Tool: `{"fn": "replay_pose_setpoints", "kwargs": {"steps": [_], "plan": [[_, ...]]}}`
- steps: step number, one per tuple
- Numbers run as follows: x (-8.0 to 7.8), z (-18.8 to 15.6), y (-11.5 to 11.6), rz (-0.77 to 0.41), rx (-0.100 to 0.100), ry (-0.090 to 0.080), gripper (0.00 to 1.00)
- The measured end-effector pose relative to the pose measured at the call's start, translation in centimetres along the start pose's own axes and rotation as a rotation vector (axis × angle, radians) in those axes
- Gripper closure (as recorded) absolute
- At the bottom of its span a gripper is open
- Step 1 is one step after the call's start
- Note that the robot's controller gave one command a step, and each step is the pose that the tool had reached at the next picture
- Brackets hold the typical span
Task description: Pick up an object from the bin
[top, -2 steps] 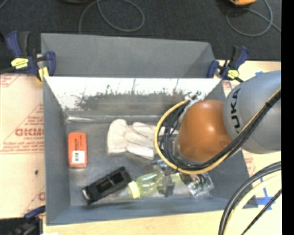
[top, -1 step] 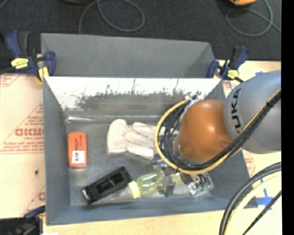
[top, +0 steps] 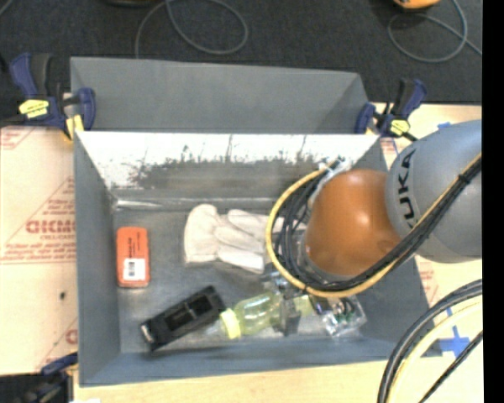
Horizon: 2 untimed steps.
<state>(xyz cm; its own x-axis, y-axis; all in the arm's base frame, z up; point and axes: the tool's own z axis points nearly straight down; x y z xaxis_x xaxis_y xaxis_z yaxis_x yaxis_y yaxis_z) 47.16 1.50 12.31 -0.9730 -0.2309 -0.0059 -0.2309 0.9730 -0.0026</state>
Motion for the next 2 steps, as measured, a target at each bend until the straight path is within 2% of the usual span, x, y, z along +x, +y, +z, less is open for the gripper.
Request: {"fn": "replay_pose_setpoints", "kwargs": {"steps": [2], "plan": [[0.2, -2.4, 0.0, 0.002, -0.002, 0.009, 1.00]]}}
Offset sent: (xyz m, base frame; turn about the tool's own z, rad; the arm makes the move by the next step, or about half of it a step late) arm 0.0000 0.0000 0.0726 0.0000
